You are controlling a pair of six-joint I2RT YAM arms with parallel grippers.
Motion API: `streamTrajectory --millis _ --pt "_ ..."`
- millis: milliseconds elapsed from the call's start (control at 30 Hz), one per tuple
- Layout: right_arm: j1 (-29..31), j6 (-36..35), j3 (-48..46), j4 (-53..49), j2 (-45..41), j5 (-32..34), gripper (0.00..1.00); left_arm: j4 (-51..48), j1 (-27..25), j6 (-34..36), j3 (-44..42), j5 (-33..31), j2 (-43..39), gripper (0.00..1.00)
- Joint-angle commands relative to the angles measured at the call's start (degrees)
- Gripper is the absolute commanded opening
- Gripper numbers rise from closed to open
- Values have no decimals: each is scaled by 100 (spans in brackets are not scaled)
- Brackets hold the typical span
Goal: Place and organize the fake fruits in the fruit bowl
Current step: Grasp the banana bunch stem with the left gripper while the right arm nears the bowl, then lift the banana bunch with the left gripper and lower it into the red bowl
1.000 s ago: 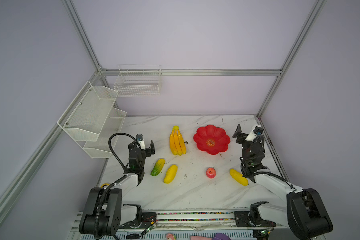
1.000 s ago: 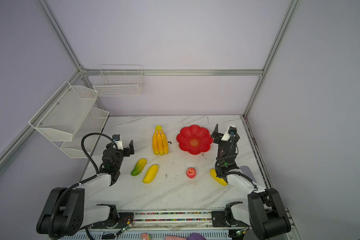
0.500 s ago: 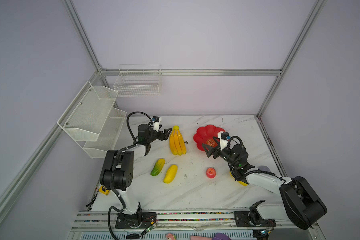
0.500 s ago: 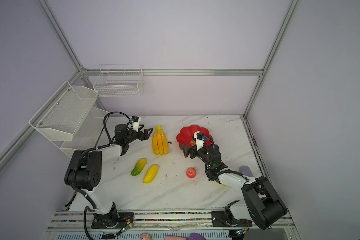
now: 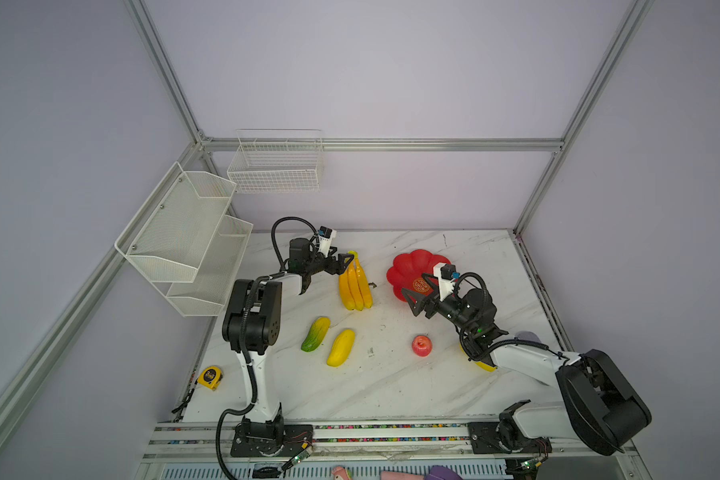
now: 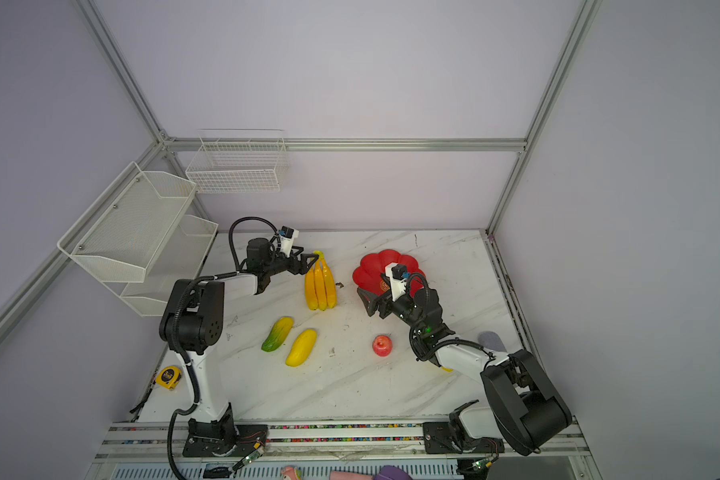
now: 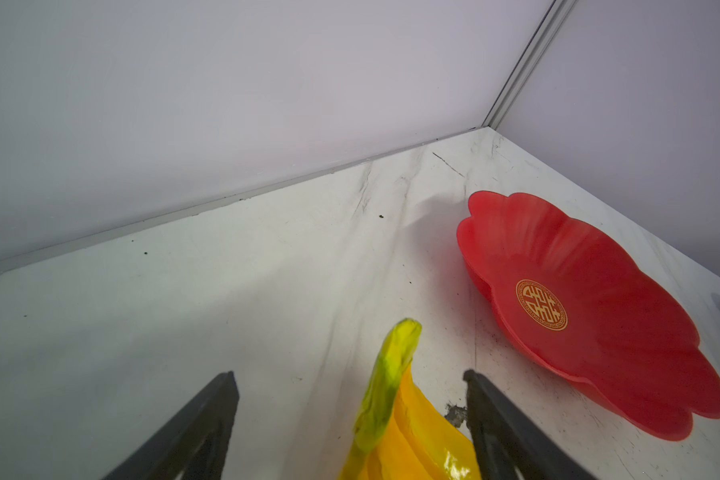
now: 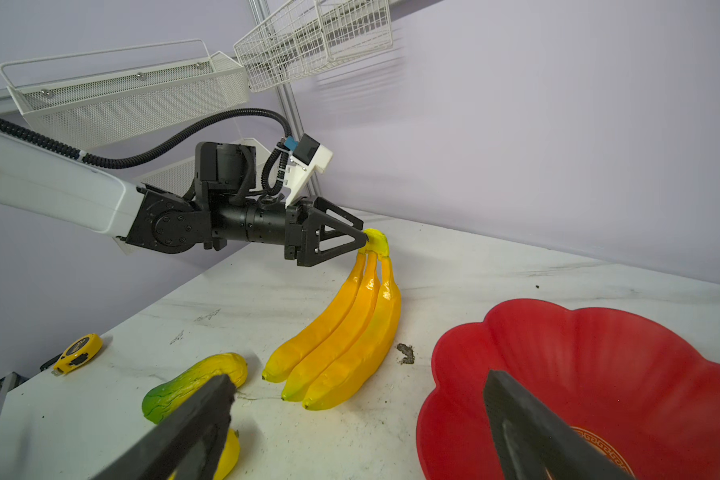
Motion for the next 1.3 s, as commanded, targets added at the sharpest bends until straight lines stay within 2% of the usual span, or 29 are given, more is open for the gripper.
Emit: streamTrajectory --millis 0,300,433,567,767,900,1000,1167,1267 --pt "-15 -46 159 142 77 -134 97 -122 -106 197 549 148 68 85" --pt "-15 -69 212 35 80 -181 97 -717 -258 416 861 -217 351 83" --pt "-17 -72 208 18 72 -197 97 -887 -259 476 968 -230 424 79" --pt "-16 -66 217 -17 62 -210 97 -954 -269 583 978 -209 425 68" --pt "-11 -81 234 -61 62 -246 97 -1042 -277 951 927 -119 393 43" --pt "-13 -75 243 -70 58 -259 97 -892 -279 1221 775 69 359 34" --pt "-13 -90 243 -83 47 -270 97 -810 -277 1394 702 225 325 18" --pt "-17 -97 252 -113 29 -298 97 -889 -246 1466 719 423 292 1" --pt "-15 -84 247 -108 2 -318 97 -800 -191 1398 656 558 219 0"
